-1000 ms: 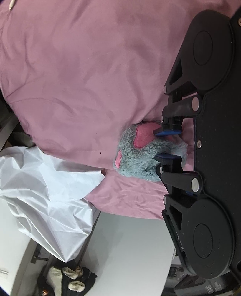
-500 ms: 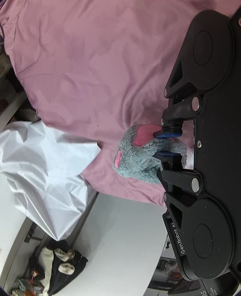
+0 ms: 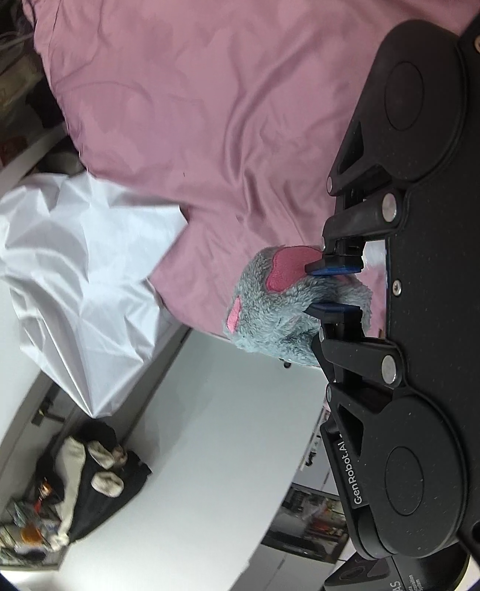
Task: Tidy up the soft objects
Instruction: 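Grasp the grey fluffy plush ball with both tools and lift it, then carry the grey plush ball with both tools over the box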
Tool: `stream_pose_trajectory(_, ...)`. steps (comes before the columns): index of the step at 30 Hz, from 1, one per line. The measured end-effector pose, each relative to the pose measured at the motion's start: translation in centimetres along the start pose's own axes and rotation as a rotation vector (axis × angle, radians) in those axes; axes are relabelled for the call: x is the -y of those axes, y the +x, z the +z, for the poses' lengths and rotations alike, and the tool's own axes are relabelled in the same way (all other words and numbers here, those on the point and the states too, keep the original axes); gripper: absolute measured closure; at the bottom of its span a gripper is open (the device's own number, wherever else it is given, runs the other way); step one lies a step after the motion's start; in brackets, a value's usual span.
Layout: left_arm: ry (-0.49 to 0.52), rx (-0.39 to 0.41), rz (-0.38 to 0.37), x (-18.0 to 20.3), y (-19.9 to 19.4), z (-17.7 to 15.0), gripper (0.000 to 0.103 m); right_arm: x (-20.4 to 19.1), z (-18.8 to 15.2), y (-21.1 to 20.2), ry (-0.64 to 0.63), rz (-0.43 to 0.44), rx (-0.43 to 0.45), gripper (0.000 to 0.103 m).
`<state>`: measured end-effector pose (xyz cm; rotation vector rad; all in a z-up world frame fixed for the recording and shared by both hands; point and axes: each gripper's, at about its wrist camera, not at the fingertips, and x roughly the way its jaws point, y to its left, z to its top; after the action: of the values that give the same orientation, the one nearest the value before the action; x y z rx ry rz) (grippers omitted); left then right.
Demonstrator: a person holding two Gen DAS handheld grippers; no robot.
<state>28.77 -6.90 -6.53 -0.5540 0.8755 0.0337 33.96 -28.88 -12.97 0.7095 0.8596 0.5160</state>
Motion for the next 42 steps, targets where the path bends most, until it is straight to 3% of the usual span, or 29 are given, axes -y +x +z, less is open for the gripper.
stream_pose_trajectory(24, -0.081, 0.086, 0.060, -7.0, -8.4, -0.7, 0.087, -8.0, -5.5, 0.2, -0.194, 0.070, -0.074, 0.088)
stream_pose_trajectory(42, -0.176, 0.118, 0.125, -15.2, -12.6, -0.6, 0.087, -13.8, -11.3, 4.1, -0.271, 0.089, -0.174, 0.088)
